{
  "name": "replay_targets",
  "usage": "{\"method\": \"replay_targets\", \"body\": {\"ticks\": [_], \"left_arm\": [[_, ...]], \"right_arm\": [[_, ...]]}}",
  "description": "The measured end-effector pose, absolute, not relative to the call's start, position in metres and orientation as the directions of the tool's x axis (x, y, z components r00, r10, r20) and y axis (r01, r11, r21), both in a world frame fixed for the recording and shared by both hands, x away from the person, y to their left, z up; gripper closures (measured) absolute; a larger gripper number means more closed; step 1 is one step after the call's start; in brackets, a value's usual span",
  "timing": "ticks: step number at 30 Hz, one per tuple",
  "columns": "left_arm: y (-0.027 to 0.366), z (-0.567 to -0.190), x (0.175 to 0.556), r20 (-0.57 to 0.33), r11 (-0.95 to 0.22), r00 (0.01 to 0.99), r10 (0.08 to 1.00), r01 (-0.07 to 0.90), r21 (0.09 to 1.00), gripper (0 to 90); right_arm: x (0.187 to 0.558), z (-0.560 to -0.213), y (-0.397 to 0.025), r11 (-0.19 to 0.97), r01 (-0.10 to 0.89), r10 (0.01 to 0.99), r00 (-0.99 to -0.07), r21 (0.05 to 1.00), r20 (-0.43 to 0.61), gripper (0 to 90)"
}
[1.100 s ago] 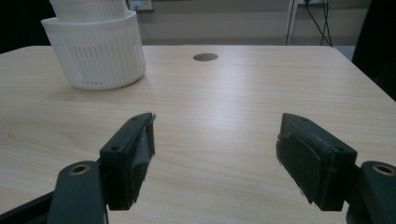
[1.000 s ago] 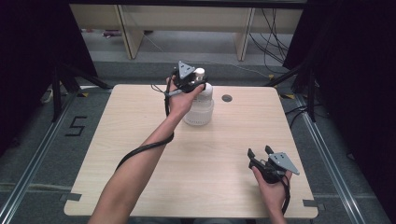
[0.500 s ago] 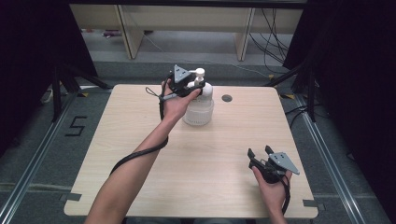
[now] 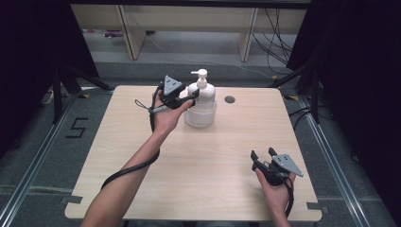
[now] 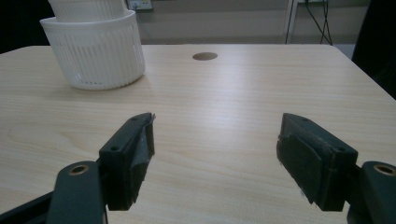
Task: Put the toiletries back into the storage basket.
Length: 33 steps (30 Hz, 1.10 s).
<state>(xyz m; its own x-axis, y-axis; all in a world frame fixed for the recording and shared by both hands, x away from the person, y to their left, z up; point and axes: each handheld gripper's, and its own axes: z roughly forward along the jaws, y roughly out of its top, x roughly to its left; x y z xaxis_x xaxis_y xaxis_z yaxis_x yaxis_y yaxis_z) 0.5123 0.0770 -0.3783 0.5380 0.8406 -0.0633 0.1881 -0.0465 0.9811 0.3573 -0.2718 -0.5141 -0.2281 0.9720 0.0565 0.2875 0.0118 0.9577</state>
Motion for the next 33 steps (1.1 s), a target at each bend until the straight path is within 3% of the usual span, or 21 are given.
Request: {"method": "replay_targets", "body": {"ticks": [18, 20, 24, 28, 33], "left_arm": [[0.115, -0.385, 0.475, -0.074, -0.034, 0.561, 0.824, 0.178, 0.983, 39.0], [0.121, -0.388, 0.472, -0.078, -0.03, 0.558, 0.826, 0.182, 0.983, 39.0], [0.132, -0.392, 0.466, -0.094, -0.016, 0.554, 0.828, 0.19, 0.982, 39.0], [0.141, -0.397, 0.463, -0.099, -0.012, 0.542, 0.834, 0.197, 0.98, 39.0], [0.15, -0.406, 0.456, -0.088, -0.02, 0.534, 0.841, 0.194, 0.981, 39.0]], "right_arm": [[0.356, -0.513, -0.27, -0.001, 0.311, 0.973, -0.219, 0.95, 0.073, 28.0], [0.358, -0.515, -0.27, -0.013, 0.277, 0.969, -0.233, 0.961, 0.08, 28.0], [0.356, -0.513, -0.269, -0.007, 0.316, 0.973, -0.217, 0.949, 0.079, 28.0], [0.357, -0.514, -0.271, 0.025, 0.297, 0.975, -0.218, 0.954, 0.042, 28.0], [0.356, -0.513, -0.27, -0.005, 0.315, 0.972, -0.223, 0.949, 0.079, 28.0]]}}
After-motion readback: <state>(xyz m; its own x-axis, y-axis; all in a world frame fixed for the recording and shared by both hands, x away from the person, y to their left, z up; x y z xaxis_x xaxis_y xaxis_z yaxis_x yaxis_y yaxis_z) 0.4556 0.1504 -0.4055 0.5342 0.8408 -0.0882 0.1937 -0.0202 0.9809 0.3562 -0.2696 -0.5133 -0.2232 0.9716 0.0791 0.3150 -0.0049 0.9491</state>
